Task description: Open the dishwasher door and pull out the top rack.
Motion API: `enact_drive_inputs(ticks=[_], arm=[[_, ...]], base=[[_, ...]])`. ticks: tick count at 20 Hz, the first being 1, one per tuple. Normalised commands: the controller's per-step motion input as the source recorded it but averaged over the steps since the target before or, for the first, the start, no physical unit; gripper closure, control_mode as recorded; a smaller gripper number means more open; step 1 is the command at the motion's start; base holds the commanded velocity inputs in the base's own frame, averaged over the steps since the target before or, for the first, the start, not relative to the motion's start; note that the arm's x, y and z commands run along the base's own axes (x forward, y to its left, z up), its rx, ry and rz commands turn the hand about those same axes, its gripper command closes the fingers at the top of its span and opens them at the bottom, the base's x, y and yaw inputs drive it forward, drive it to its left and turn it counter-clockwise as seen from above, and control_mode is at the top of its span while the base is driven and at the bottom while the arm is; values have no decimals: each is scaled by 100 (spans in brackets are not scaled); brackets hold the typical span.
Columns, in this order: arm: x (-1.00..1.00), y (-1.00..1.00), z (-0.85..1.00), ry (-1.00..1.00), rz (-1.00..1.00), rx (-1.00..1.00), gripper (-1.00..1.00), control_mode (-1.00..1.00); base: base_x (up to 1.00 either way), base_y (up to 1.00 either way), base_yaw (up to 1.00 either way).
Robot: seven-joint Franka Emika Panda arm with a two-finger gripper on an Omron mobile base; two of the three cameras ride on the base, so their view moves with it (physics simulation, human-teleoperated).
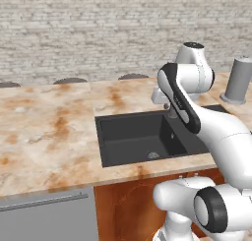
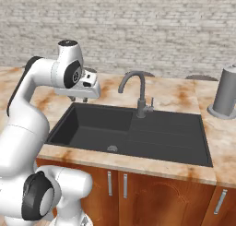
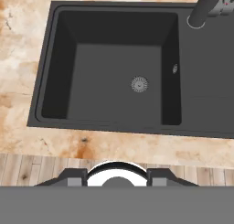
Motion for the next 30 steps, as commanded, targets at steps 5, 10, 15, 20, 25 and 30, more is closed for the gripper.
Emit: enact_drive_inputs(ticks=[5,10,15,20,25,30], arm=[[0,0,0,0,0,0,-100,100],[0,0,0,0,0,0,-100,100],[0,0,0,0,0,0,-100,100],[0,0,0,0,0,0,-100,100],[0,0,0,0,0,0,-100,100],[0,0,0,0,0,0,-100,100]], base=[[0,-1,-1],[-31,0,17],[-61,0,45],[-29,0,51],[3,-3,56],[1,-15,55]])
